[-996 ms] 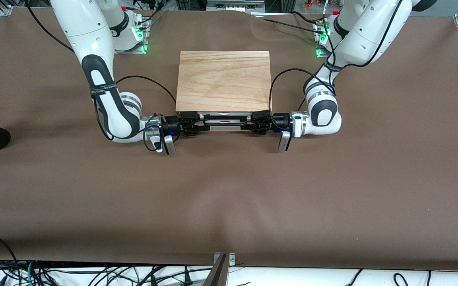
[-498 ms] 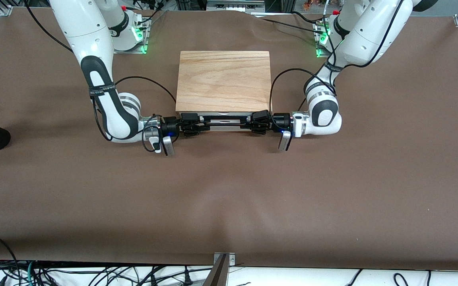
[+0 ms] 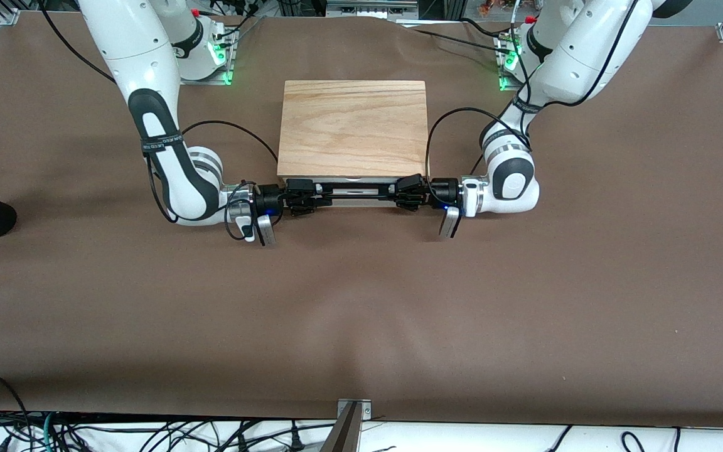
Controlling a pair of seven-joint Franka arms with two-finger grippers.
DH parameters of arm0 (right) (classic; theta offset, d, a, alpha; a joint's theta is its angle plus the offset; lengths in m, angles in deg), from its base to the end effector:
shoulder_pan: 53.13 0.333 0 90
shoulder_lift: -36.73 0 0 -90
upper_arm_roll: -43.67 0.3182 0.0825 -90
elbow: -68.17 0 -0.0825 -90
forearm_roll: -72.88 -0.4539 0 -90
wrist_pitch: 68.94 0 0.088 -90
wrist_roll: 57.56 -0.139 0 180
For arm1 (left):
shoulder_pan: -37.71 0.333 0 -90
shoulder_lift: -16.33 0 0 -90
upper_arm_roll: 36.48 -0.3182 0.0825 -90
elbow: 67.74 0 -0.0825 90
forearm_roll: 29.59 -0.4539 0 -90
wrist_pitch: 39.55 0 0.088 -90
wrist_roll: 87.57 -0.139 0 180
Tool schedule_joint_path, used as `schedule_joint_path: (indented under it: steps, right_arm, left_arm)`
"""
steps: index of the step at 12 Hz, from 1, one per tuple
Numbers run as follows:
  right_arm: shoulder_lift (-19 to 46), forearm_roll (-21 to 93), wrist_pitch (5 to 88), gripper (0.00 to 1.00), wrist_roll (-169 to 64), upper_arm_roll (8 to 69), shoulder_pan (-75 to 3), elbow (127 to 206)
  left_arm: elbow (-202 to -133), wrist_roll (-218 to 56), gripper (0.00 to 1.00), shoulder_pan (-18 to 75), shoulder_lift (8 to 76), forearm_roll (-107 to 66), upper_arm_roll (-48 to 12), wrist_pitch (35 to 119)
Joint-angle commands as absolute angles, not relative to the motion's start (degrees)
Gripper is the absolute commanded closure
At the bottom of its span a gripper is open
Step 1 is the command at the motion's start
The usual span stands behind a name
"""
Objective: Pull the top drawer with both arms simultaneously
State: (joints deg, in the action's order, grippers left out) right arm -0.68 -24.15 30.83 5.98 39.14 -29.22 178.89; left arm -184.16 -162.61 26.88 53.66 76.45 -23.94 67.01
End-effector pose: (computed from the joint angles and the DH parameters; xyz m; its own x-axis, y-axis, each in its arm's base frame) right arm 0.5618 0.3255 0.1033 0.9801 0.1708 0.1016 0.1211 -0.1084 -0.9867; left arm 0.5287 -0.3481 0.0905 0.9895 0.0080 0.1443 -0.1442 -0.0131 0.9895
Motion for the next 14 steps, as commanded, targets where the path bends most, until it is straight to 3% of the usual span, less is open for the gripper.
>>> schedule_joint_path:
  steps: [1, 9, 10, 11, 14]
  right_arm:
    - [-0.7, -25.1, 30.4, 0.42, 8.0, 39.4, -29.1, 179.7]
    - [-0.4, -25.0, 27.6, 0.44, 8.7, 39.3, -29.1, 180.2]
    - [-0.5, -24.9, 27.6, 0.47, 8.8, 39.3, -29.1, 180.2]
    - [-0.5, -25.0, 27.6, 0.59, 8.7, 39.3, -29.1, 180.2]
    - [-0.5, -24.9, 27.6, 0.77, 8.7, 39.3, -29.1, 180.2]
  left_arm:
    - [-185.7, -166.2, 1.00, 26.3, 54.4, 77.1, -22.7, 66.8]
    - [-185.0, -165.4, 1.00, 26.2, 54.7, 76.8, -22.7, 69.3]
    - [-185.0, -165.0, 1.00, 26.2, 54.8, 76.8, -22.7, 69.2]
    - [-185.0, -164.4, 1.00, 26.2, 54.9, 76.8, -22.7, 69.3]
    - [-185.0, -164.4, 1.00, 26.2, 55.2, 76.8, -22.7, 69.3]
